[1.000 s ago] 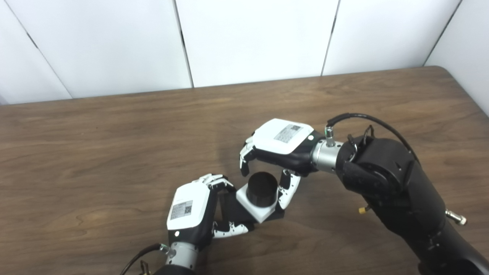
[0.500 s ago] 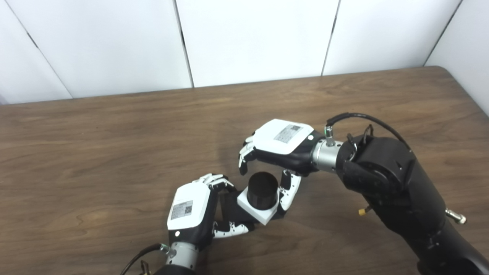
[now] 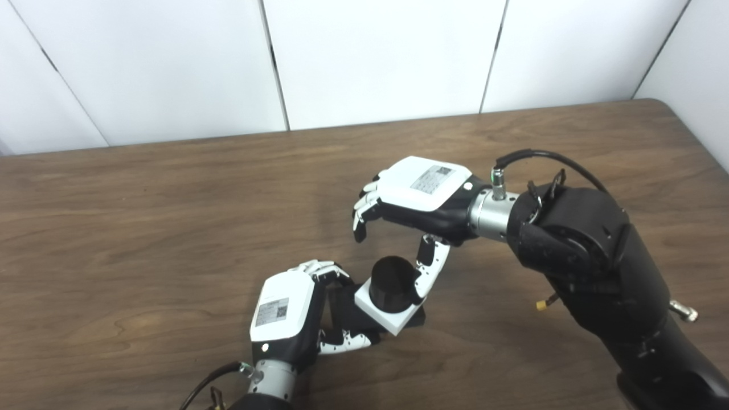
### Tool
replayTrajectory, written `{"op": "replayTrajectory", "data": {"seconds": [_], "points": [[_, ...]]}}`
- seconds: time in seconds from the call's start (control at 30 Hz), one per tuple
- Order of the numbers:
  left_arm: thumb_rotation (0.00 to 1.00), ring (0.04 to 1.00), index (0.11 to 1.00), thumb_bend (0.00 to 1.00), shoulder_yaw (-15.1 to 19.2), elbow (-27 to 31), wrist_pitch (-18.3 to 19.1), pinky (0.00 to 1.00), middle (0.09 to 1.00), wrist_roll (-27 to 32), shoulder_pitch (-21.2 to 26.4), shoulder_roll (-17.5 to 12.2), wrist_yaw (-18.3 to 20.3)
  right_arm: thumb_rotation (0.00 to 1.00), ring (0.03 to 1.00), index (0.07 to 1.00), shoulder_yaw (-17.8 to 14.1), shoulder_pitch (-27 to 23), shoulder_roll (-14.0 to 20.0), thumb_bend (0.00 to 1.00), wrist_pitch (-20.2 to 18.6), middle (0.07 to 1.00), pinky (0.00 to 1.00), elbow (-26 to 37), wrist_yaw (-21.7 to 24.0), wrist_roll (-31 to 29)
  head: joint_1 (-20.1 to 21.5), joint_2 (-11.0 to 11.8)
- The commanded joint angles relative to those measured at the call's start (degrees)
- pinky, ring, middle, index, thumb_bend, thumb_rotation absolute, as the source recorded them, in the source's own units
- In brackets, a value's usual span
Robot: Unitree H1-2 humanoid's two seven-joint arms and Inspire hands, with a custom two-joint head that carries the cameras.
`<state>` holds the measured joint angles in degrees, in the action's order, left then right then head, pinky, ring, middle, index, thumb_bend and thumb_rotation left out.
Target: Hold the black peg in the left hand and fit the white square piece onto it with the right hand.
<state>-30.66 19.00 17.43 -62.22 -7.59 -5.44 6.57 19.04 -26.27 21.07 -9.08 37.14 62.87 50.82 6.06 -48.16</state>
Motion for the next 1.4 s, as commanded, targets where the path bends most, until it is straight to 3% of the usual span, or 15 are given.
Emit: {"op": "replayTrajectory", "data": {"seconds": [0.0,0.03,0.07,0.17,0.3,0.4,0.77,1.0,1.1,1.23,1.37], "points": [[0.17,0.838,0.647,0.79,-2.3,-1.6,1.0,0.78,0.796,-0.3,-0.7,-0.8,8.3,0.33,0.901,0.712,-0.8,-2.4,0.3,1.0,-0.2,0.841,0.93,1.7,-0.2,0.1,0.0,-0.1],[0.18,0.841,0.679,0.84,-2.5,-0.6,1.5,0.79,0.8,-1.0,0.1,-1.4,11.6,0.33,0.902,0.714,-0.8,-2.3,0.3,1.0,-0.3,0.842,0.93,1.7,-0.2,0.2,0.0,-0.1],[0.21,0.873,0.765,0.94,-2.7,0.3,2.0,0.83,0.838,-1.6,0.9,-1.9,14.6,0.33,0.901,0.724,-0.8,-2.2,0.3,1.0,-0.4,0.844,0.93,1.7,-0.2,0.2,0.0,-0.1],[0.25,0.94,0.879,0.99,-2.8,2.6,3.4,0.92,0.913,-3.1,2.9,-2.9,23.2,0.33,0.901,0.736,-0.8,-2.1,0.2,1.0,-0.4,0.844,0.93,1.7,-0.2,0.3,-0.1,0.1],[0.28,0.993,0.937,1.0,-2.6,5.6,4.7,0.99,0.971,-4.0,6.3,-4.1,33.7,0.33,0.898,0.737,-0.7,-1.8,0.1,1.0,-0.1,0.841,0.92,1.5,-0.9,0.3,-0.1,0.2],[0.3,0.987,0.933,1.0,-1.8,7.1,4.9,0.97,0.97,-5.0,8.4,-4.4,38.4,0.33,0.898,0.737,-0.8,-1.5,0.0,1.0,-0.1,0.84,0.92,1.5,-1.1,0.4,0.0,0.3],[0.28,0.993,0.93,1.0,2.8,10.2,4.6,0.96,0.964,-4.2,10.1,-4.5,42.8,0.33,0.904,0.736,-1.1,-1.4,-0.3,1.0,0.0,0.843,0.92,1.5,-1.4,0.8,-0.2,0.5],[0.28,0.964,0.929,1.0,7.1,13.0,3.6,0.92,0.948,-2.7,11.2,-5.4,42.7,0.31,0.901,0.738,-2.2,-0.9,-0.2,1.0,-0.4,0.843,0.92,1.4,-2.1,-0.3,-0.4,0.7],[0.28,0.968,0.932,1.0,8.8,14.6,3.5,0.91,0.961,-1.5,11.8,-5.8,44.1,0.31,0.905,0.742,-2.6,-0.9,-0.1,1.0,-0.8,0.845,0.93,1.5,-1.7,-0.2,-0.3,0.8],[0.25,0.976,0.935,1.0,11.7,18.0,5.3,0.91,0.955,-0.4,13.3,-6.1,48.9,0.32,0.902,0.75,-2.9,-0.8,1.0,0.99,0.7,0.844,0.92,1.5,-2.3,0.8,-0.6,1.2],[0.26,0.945,0.908,1.0,14.2,20.7,4.0,0.85,0.932,-0.8,13.4,-6.5,48.1,0.31,0.903,0.748,-3.7,0.0,1.8,1.0,1.0,0.842,0.91,0.7,-3.4,1.2,-1.0,1.6]]}}
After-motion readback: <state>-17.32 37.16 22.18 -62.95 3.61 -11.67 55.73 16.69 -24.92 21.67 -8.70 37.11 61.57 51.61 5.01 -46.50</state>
